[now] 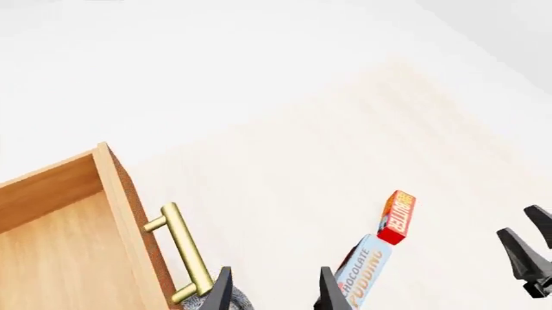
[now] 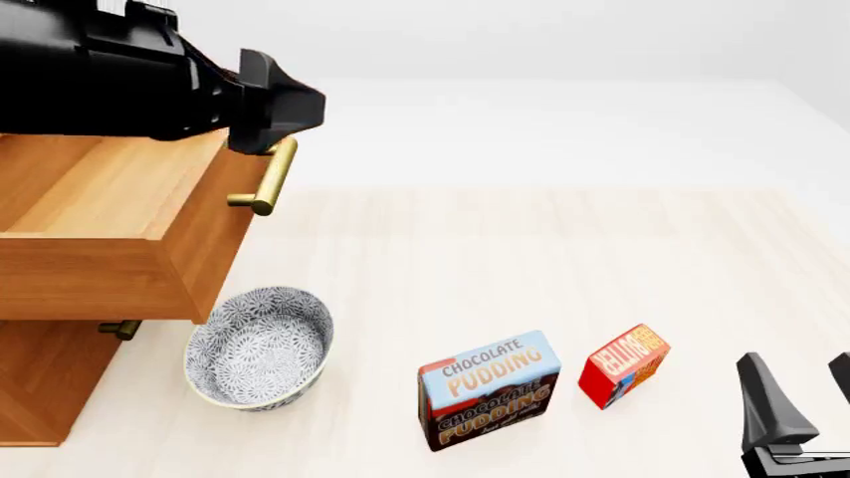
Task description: Put the butter at the back in the top drawer of the cabinet and close it.
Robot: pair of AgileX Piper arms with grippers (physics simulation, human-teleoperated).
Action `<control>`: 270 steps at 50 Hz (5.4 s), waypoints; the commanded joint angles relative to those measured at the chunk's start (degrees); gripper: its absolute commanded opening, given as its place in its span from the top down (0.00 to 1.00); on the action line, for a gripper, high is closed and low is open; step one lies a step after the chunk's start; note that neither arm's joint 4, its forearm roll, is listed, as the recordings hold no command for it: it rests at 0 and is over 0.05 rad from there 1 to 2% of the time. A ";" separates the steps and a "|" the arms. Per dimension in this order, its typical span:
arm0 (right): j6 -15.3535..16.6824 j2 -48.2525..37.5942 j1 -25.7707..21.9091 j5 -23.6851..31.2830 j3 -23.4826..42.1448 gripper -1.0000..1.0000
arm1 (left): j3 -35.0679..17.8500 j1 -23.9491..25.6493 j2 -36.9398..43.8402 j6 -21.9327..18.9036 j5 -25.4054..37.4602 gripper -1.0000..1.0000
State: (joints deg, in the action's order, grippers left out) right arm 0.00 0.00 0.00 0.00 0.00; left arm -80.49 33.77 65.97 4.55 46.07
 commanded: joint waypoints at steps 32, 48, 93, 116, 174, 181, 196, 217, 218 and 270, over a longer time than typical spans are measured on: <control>0.00 0.00 0.00 0.00 0.00 0.00 | -1.38 7.95 12.08 -5.42 -5.09 0.00; 0.00 0.00 0.00 0.00 0.00 0.00 | -2.35 11.13 19.70 -6.84 -8.58 0.00; 0.00 0.00 0.00 0.00 0.00 0.00 | -10.35 18.53 38.25 -7.60 -11.14 0.00; 0.00 0.00 0.00 0.00 0.00 0.00 | -16.27 21.36 45.00 -7.59 -9.75 0.00; 0.00 0.00 0.00 0.00 0.00 0.00 | -27.76 25.65 60.05 -10.01 -7.36 0.00; 0.00 0.00 0.00 0.00 0.00 0.00 | -28.63 26.05 60.97 -9.85 -7.06 0.00; 0.00 0.00 0.00 0.00 0.00 0.00 | -31.24 26.78 63.15 -9.53 -6.02 0.00; 0.00 0.00 0.00 0.00 0.00 0.00 | -32.33 27.00 64.91 -9.08 -5.79 0.00; 0.00 0.00 0.00 0.00 0.00 0.00 | -32.27 26.99 64.93 -9.07 -5.85 0.00; 0.00 0.00 0.00 0.00 0.00 0.00 | -33.86 27.53 67.13 -7.47 -6.25 0.00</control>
State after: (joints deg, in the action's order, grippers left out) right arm 0.00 0.00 0.00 0.00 0.00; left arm -114.34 61.29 132.83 -2.85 39.92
